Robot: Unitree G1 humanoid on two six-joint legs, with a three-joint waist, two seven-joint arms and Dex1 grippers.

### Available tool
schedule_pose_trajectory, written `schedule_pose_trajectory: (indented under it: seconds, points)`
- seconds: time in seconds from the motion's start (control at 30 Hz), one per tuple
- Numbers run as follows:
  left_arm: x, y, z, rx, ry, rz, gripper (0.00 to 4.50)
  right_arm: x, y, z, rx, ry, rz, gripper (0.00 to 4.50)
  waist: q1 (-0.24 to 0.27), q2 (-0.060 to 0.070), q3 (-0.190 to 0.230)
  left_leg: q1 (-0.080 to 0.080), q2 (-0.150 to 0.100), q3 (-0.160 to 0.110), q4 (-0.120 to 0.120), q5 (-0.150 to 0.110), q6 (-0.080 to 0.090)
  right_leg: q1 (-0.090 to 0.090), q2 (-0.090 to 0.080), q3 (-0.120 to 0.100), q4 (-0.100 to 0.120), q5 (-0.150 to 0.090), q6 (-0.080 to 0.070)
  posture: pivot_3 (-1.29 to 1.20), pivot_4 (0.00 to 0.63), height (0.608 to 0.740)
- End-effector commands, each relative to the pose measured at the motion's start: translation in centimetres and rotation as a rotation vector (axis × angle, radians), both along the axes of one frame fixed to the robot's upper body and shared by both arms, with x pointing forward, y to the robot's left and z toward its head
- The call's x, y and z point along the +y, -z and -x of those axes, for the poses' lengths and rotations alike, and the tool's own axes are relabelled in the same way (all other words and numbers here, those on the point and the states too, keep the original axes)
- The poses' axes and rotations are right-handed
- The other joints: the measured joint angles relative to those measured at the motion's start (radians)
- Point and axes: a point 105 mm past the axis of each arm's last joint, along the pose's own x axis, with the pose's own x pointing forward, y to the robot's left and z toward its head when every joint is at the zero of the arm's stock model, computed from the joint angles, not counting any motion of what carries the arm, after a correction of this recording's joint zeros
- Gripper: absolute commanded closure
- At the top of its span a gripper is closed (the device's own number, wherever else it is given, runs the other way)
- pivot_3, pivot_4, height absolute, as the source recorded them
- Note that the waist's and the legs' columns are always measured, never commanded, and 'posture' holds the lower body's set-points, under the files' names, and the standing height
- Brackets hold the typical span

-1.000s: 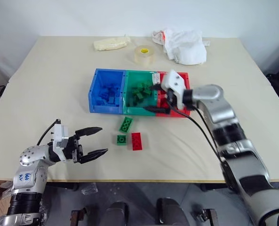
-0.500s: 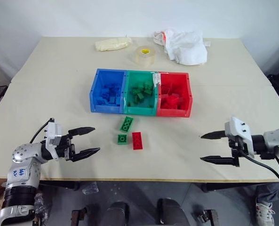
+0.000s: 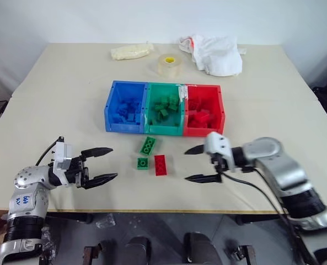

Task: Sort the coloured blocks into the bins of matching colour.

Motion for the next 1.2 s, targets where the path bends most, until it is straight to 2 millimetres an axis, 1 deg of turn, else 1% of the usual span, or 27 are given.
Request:
schedule_pose_trajectory:
  seconds: [0.03, 0.23, 0.37, 0.53, 0.6, 0.67, 0.83, 0.97, 1.03, 1.13, 1.2]
  points:
    - [-0.3, -0.8, 0.6, -0.041, -0.005, 0.020, 0.00, 2.2, 0.0, -0.7, -0.051, -0.064, 0.004, 0.04, 0.001, 0.000, 0.000, 0.000, -0.001, -0.001, 0.000, 0.000, 0.000, 0.000, -0.001, 0.000, 0.001, 0.000, 0.000, 0.00, 0.150, 0.740]
    - [-0.3, -0.7, 1.6, -0.040, -0.038, 0.030, 0.00, 4.7, 0.7, -1.6, -0.062, -0.120, 0.003, 0.04, -0.003, 0.000, 0.000, 0.000, -0.001, -0.002, 0.000, 0.000, 0.000, 0.000, 0.000, 0.000, 0.003, 0.000, 0.000, 0.00, 0.150, 0.740]
    - [-0.4, -0.6, 2.0, -0.038, -0.054, 0.033, 0.00, 5.5, 1.1, -2.2, -0.066, -0.120, 0.006, 0.04, -0.004, 0.000, 0.000, 0.000, -0.001, -0.002, 0.000, 0.000, 0.000, 0.000, 0.000, 0.000, 0.003, 0.000, 0.000, 0.00, 0.150, 0.740]
    - [-0.5, -0.6, 2.2, -0.039, -0.066, 0.036, 0.00, 5.5, 1.7, -2.4, -0.065, -0.126, 0.018, 0.04, -0.004, 0.000, 0.000, 0.000, -0.001, -0.002, 0.000, 0.000, 0.000, 0.000, 0.000, 0.000, 0.003, 0.000, 0.000, 0.00, 0.150, 0.740]
    - [-0.5, -0.5, 2.2, -0.038, -0.068, 0.037, 0.00, 5.4, 1.6, -2.5, -0.066, -0.119, 0.004, 0.41, -0.005, 0.000, 0.000, 0.000, -0.001, -0.002, 0.000, 0.000, 0.000, 0.000, 0.000, 0.000, 0.003, 0.000, 0.000, 0.00, 0.150, 0.740]
    - [-0.6, -0.4, 2.2, -0.038, -0.069, 0.037, 0.00, 5.4, 1.4, -2.6, -0.067, -0.112, -0.012, 0.90, -0.005, 0.000, 0.000, 0.001, -0.001, -0.002, 0.000, 0.000, 0.000, 0.000, 0.000, 0.000, 0.003, 0.000, 0.000, 0.00, 0.150, 0.740]
    - [-0.8, -0.4, 1.9, -0.040, -0.064, 0.044, 0.00, 5.5, 0.4, -2.6, -0.086, -0.097, -0.061, 2.64, -0.004, 0.000, 0.000, 0.000, -0.001, -0.002, 0.000, 0.000, 0.000, 0.000, 0.000, 0.000, 0.003, 0.000, 0.000, 0.00, 0.150, 0.740]
    - [-0.9, -0.5, 1.5, -0.042, -0.058, 0.045, 0.00, 5.4, -1.2, -2.2, -0.090, -0.084, -0.129, 3.93, -0.004, 0.000, 0.000, 0.000, -0.001, -0.002, 0.000, 0.000, 0.000, 0.000, 0.000, 0.000, 0.003, 0.000, 0.000, 0.00, 0.150, 0.740]
    - [-0.9, -0.5, 1.4, -0.042, -0.053, 0.045, 0.00, 5.0, -2.5, -1.8, -0.093, -0.071, -0.177, 4.48, -0.003, 0.000, 0.000, 0.000, -0.001, -0.002, 0.000, 0.000, 0.000, 0.000, 0.000, 0.000, 0.003, 0.000, 0.000, 0.00, 0.150, 0.740]
    - [-1.0, -0.4, 1.1, -0.038, -0.044, 0.046, 0.00, 3.7, -4.8, -1.5, -0.108, -0.018, -0.250, 4.48, -0.001, 0.000, 0.000, 0.000, -0.001, -0.002, 0.000, 0.000, 0.000, 0.000, 0.000, 0.000, 0.003, 0.000, 0.000, 0.00, 0.150, 0.740]
    - [-1.1, -0.4, 0.9, -0.035, -0.038, 0.048, 0.00, 2.6, -5.7, -1.5, -0.119, 0.029, -0.264, 4.48, 0.000, 0.000, 0.000, 0.000, -0.001, -0.002, 0.000, 0.000, 0.000, 0.000, 0.000, 0.000, 0.003, 0.000, 0.000, 0.00, 0.150, 0.740]
